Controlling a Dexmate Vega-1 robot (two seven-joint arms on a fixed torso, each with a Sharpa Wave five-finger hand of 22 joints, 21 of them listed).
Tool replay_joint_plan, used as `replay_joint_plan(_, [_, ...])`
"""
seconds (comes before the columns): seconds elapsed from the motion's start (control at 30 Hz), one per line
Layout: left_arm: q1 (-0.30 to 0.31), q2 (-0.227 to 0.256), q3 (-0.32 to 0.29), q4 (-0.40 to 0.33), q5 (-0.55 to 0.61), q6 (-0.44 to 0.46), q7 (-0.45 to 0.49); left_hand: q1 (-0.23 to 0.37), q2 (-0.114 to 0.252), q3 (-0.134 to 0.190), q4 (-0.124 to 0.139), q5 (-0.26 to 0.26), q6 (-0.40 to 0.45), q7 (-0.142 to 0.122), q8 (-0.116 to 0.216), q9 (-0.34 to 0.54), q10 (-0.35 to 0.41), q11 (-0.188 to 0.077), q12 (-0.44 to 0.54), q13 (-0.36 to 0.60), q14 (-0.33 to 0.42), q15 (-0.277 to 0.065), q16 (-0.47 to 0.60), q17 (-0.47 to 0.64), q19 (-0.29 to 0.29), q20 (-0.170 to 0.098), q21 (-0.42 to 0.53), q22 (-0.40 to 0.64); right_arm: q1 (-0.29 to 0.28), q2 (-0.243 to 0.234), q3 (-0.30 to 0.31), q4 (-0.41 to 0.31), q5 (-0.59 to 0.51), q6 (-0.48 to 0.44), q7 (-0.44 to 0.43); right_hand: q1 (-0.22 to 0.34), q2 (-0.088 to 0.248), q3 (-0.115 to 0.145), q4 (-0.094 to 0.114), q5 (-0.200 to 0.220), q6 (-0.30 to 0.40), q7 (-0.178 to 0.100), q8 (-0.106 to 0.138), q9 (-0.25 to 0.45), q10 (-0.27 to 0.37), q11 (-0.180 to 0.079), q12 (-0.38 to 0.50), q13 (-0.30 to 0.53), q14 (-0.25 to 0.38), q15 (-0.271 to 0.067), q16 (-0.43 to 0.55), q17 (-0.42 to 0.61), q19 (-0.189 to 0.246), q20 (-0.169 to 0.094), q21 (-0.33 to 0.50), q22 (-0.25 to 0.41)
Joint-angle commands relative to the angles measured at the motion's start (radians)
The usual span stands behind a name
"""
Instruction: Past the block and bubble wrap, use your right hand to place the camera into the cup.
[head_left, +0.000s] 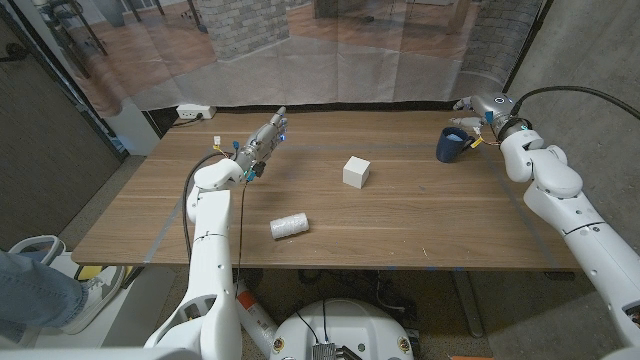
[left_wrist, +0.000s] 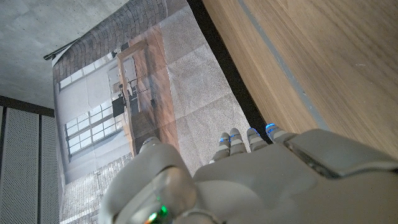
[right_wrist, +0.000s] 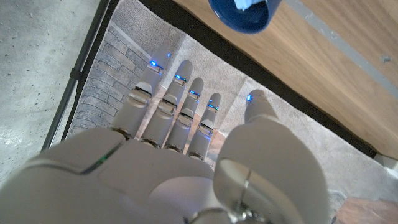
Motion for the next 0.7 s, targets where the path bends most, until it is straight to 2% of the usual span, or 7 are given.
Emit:
replay_joint_plan(0.03, [0.007, 0.001, -0.006, 0.001, -0.009, -0.011, -0.004, 0.008, 0.004, -0.007, 0.003, 0.0, 0.005, 0.005, 0.004, 0.004, -0.001, -0.004, 0.001, 0.005, 0.0, 0.0, 0.003, 0.006, -0.018, 0.008, 0.003, 0.005, -0.029, 0.024, 0.036, -0.029, 0.03, 0.038, -0.067, 0.0, 0.009, 0.005, -0.005, -0.004, -0.002, 0.0, -0.004, 0.005, -0.013, 0.003, -0.005, 0.004, -0.011, 0.001, -0.002, 0.001, 0.003, 0.001, 0.003, 0.006])
replay_joint_plan(0.7, [0.021, 0.007, -0.016, -0.013, -0.018, -0.012, -0.023, 0.01, 0.006, -0.01, 0.003, -0.001, 0.007, 0.004, 0.004, 0.004, 0.0, -0.004, 0.001, 0.005, 0.0, 0.001, 0.003, 0.005, -0.018, 0.007, 0.003, 0.005, -0.053, 0.041, 0.051, -0.074, 0.016, 0.024, -0.032, 0.008, 0.02, 0.013, -0.009, -0.008, -0.014, 0.0, -0.013, 0.006, -0.049, 0.002, -0.023, 0.004, -0.022, 0.0, -0.003, 0.002, -0.017, 0.008, -0.006, 0.006])
